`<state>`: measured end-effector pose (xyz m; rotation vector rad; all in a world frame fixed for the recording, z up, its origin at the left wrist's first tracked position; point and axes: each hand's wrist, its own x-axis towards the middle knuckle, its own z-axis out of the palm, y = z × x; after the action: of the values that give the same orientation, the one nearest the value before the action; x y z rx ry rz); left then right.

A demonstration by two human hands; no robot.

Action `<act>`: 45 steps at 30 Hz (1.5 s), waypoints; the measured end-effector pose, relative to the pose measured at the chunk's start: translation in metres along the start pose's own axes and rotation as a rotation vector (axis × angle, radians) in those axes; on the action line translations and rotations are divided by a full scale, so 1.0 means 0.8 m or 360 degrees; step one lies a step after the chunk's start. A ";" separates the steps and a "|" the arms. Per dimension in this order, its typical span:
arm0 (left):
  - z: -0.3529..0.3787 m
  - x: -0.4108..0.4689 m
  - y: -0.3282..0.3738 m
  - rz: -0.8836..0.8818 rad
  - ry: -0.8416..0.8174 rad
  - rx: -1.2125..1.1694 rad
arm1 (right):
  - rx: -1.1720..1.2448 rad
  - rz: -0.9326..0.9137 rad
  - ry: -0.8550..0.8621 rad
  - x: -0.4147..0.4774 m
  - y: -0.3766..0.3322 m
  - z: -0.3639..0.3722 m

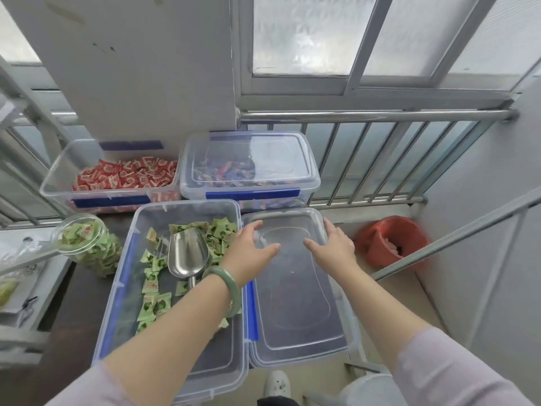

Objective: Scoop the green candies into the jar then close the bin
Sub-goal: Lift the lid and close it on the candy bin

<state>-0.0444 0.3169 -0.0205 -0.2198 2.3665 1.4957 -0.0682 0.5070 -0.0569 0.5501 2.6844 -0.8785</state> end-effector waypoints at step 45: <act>0.120 0.043 -0.032 -0.0856 0.0094 -0.0110 | 0.0276 0.0429 -0.0282 0.045 0.143 -0.034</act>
<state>-0.0499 0.3938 -0.0919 -0.8504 2.0635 1.3132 -0.0550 0.6189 -0.1067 0.8095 2.3221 -1.0326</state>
